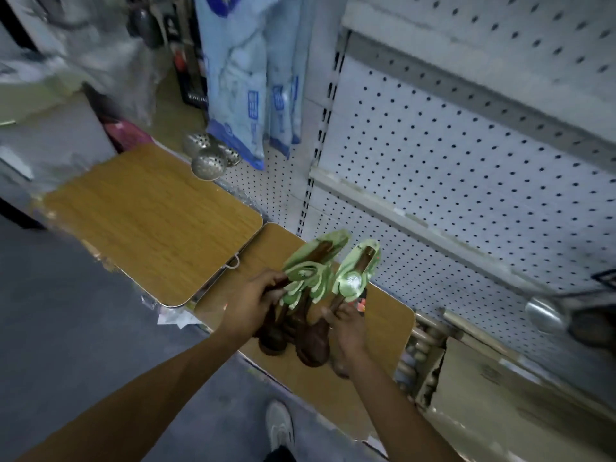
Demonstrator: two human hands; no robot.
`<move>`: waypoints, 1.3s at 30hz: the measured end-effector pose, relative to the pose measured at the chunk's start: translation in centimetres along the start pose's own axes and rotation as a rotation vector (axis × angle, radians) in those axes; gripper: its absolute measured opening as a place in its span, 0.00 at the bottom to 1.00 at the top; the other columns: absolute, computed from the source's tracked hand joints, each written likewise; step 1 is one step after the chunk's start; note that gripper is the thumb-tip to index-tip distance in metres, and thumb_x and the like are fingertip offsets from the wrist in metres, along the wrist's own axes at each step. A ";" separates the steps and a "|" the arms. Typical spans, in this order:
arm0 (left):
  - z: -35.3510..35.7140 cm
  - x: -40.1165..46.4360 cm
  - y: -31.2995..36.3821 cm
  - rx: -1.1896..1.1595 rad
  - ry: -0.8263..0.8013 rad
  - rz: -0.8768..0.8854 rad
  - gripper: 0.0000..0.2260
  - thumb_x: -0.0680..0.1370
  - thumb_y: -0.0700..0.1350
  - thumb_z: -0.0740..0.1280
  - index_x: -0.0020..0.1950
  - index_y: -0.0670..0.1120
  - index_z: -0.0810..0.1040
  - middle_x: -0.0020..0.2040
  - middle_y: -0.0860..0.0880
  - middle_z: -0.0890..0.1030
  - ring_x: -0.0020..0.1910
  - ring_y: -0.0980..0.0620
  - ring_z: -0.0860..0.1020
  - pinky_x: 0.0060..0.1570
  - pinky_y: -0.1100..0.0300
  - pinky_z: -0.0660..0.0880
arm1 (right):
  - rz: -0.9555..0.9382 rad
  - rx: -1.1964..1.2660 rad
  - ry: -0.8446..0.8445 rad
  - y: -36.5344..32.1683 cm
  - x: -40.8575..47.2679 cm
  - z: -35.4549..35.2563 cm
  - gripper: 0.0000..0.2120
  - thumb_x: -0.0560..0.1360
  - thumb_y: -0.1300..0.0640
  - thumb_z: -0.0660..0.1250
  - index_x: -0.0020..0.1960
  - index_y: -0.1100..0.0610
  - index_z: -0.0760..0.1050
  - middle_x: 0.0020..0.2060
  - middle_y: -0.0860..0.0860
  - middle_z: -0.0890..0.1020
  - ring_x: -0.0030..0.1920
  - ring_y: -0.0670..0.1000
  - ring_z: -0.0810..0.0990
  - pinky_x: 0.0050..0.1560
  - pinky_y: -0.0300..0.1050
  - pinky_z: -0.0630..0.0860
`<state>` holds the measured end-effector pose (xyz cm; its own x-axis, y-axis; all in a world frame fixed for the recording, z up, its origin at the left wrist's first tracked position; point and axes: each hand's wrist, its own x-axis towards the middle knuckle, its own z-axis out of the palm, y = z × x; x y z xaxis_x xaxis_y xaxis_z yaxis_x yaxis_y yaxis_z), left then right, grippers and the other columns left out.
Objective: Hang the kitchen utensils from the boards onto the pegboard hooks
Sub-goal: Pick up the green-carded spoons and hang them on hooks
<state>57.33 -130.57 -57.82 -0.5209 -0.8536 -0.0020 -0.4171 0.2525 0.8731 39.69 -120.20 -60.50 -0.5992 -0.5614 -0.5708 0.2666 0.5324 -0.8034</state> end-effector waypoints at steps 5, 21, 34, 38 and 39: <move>-2.8 -4.4 6.9 -0.111 -0.106 0.012 0.07 0.79 0.43 0.70 0.54 0.55 0.80 0.55 0.54 0.82 0.54 0.64 0.79 0.54 0.69 0.75 | -0.227 -0.001 -0.029 -2.8 -8.3 -4.3 0.17 0.67 0.75 0.73 0.36 0.53 0.76 0.29 0.47 0.81 0.36 0.51 0.82 0.47 0.55 0.75; 0.1 -17.1 26.3 -0.334 -0.333 0.141 0.12 0.75 0.43 0.75 0.55 0.51 0.77 0.47 0.49 0.81 0.43 0.51 0.82 0.40 0.60 0.76 | -0.538 0.198 0.109 -5.7 -30.8 -20.6 0.10 0.77 0.69 0.66 0.57 0.62 0.73 0.39 0.60 0.83 0.39 0.53 0.84 0.43 0.43 0.81; 10.5 -21.7 31.8 -0.235 -0.555 0.204 0.11 0.75 0.42 0.74 0.56 0.51 0.80 0.52 0.59 0.85 0.53 0.59 0.83 0.56 0.62 0.77 | -0.470 0.245 0.284 0.7 -33.5 -33.3 0.07 0.73 0.69 0.70 0.49 0.60 0.80 0.39 0.54 0.86 0.45 0.54 0.85 0.52 0.49 0.79; 13.9 -22.3 33.5 -0.227 -0.588 0.198 0.11 0.76 0.42 0.73 0.57 0.51 0.80 0.54 0.57 0.85 0.54 0.56 0.83 0.56 0.60 0.78 | -0.435 0.267 0.305 2.1 -32.4 -37.6 0.04 0.73 0.71 0.69 0.46 0.64 0.79 0.36 0.56 0.85 0.40 0.53 0.84 0.51 0.53 0.78; 14.8 -22.4 33.9 -0.231 -0.594 0.192 0.11 0.77 0.41 0.72 0.57 0.51 0.80 0.54 0.57 0.85 0.54 0.56 0.83 0.55 0.61 0.78 | -0.434 0.268 0.296 2.4 -32.0 -38.7 0.03 0.73 0.70 0.70 0.45 0.65 0.79 0.35 0.56 0.85 0.40 0.53 0.84 0.52 0.54 0.77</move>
<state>43.81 -96.17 -35.40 -0.9196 -0.3902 -0.0465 -0.1399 0.2145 0.9667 30.27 -76.40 -37.55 -0.8712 -0.4706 -0.1400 0.1084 0.0938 -0.9897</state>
